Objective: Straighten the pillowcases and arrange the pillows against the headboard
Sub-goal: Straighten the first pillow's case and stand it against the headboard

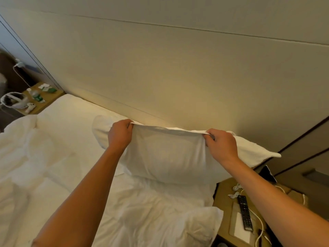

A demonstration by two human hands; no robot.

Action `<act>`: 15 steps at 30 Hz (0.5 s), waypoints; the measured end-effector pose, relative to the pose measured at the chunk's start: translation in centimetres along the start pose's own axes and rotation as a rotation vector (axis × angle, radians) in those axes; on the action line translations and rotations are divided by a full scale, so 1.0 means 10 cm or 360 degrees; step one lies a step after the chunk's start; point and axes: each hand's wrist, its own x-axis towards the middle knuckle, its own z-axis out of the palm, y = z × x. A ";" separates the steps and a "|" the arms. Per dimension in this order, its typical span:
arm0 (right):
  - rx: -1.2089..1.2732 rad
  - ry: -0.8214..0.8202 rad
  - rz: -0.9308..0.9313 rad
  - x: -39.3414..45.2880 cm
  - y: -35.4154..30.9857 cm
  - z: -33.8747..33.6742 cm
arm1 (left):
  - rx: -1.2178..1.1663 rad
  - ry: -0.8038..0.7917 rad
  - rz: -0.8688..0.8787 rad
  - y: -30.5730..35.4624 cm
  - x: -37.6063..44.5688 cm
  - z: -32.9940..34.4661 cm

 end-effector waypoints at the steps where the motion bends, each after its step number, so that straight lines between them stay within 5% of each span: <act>1: -0.0020 -0.0046 0.0038 -0.03 0.04 0.09 | -0.0001 -0.0061 -0.0018 -0.07 -0.03 0.10; 15: 0.0176 -0.0093 0.0088 -0.10 -0.29 0.37 | -0.0033 0.0033 0.0035 -0.53 0.27 0.12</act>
